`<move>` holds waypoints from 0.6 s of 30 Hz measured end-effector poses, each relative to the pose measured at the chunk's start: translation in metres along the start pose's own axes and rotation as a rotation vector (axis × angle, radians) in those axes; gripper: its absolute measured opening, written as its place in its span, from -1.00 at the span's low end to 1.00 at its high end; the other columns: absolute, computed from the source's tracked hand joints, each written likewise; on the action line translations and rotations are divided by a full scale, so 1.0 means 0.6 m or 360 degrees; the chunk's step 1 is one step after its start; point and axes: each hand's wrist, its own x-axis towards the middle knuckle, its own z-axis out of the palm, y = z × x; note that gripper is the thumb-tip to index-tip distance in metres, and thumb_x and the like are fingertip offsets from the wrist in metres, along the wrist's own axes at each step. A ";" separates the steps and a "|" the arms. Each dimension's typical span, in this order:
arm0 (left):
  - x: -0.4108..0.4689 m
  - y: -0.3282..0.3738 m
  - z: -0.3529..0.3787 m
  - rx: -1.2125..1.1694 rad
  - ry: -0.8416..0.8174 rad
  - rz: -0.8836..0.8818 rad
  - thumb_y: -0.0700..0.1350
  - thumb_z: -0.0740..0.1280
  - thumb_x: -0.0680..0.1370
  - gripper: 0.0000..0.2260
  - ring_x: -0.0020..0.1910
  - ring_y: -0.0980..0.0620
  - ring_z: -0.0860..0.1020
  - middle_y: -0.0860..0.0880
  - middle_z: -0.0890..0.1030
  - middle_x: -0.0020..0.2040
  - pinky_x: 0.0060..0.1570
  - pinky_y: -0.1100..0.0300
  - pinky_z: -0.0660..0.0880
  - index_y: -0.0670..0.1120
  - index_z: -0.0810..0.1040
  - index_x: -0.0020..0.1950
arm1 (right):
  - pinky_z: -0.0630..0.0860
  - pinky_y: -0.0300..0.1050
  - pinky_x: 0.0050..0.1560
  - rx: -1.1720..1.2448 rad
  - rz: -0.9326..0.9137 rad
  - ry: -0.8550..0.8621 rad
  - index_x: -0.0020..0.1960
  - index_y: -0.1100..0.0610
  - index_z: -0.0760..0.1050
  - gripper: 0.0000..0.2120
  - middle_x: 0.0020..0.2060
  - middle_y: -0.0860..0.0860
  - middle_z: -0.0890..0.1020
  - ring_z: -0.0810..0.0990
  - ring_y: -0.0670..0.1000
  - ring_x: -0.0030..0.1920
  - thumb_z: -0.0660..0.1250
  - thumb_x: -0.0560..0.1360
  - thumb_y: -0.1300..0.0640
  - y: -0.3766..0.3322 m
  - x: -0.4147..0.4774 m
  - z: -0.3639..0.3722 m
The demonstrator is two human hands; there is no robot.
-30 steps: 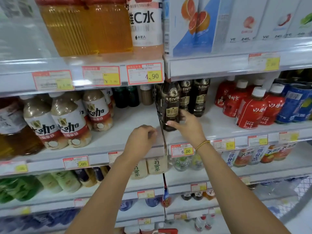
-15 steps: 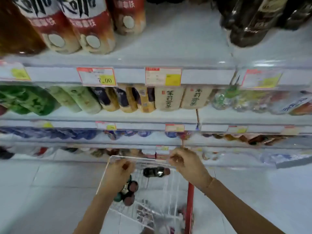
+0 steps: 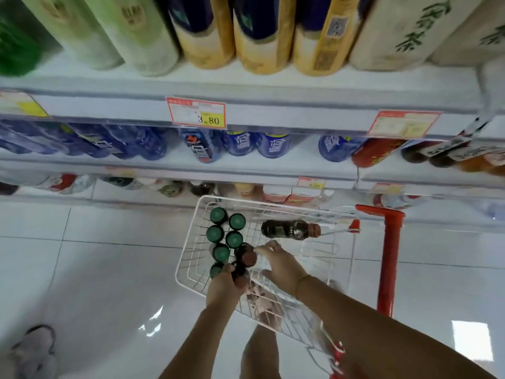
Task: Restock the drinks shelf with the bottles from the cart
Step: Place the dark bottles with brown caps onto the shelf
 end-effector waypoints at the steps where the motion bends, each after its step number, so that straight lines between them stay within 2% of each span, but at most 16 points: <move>1: 0.011 -0.006 0.006 0.0036 -0.0004 0.0003 -0.02 0.37 0.46 -0.61 0.04 -0.13 0.58 -0.13 0.57 0.08 -0.03 0.13 0.50 -0.14 0.42 0.22 | 0.38 -0.08 0.28 -0.0002 -0.0027 -0.0013 0.44 0.04 0.26 -0.43 0.37 0.13 0.26 0.46 0.17 0.26 0.31 0.48 0.26 -0.008 0.018 0.013; 5: 0.038 -0.013 0.033 0.0135 -0.0052 0.0027 -0.03 0.35 0.47 -0.57 0.09 -0.12 0.56 -0.11 0.50 0.17 0.00 0.10 0.51 -0.12 0.33 0.27 | 0.47 0.01 0.20 -0.0073 -0.0024 -0.0032 0.38 0.04 0.32 -0.46 0.28 0.14 0.29 0.52 0.19 0.12 0.26 0.44 0.34 -0.016 0.066 0.060; 10: 0.046 -0.004 0.059 0.0137 -0.0075 0.0090 -0.07 0.40 0.45 -0.61 0.04 -0.08 0.56 -0.08 0.37 0.24 -0.06 0.23 0.46 -0.13 0.41 0.22 | 0.52 -0.05 0.00 -0.0081 0.0034 0.0091 0.20 0.08 0.38 -0.65 0.21 0.15 0.34 0.53 0.12 -0.12 0.21 0.44 0.29 0.000 0.069 0.064; 14: 0.042 -0.003 0.052 0.0237 -0.0035 0.0078 -0.23 0.34 0.47 -0.60 0.10 -0.13 0.55 -0.12 0.26 0.32 0.02 0.08 0.54 -0.11 0.34 0.28 | 0.55 -0.03 0.02 -0.0025 0.0085 0.0149 0.14 0.08 0.40 -0.70 0.18 0.10 0.37 0.58 0.16 -0.06 0.31 0.43 0.26 0.012 0.046 0.035; 18: 0.034 0.011 0.027 0.0223 0.0057 0.0077 -0.20 0.31 0.50 -0.63 0.09 -0.12 0.56 -0.12 0.32 0.31 0.03 0.06 0.55 -0.10 0.34 0.29 | 0.53 -0.12 -0.02 0.0070 0.0143 0.0247 0.09 0.07 0.41 -0.66 0.13 0.05 0.43 0.58 0.10 -0.05 0.42 0.36 0.15 0.020 0.007 -0.024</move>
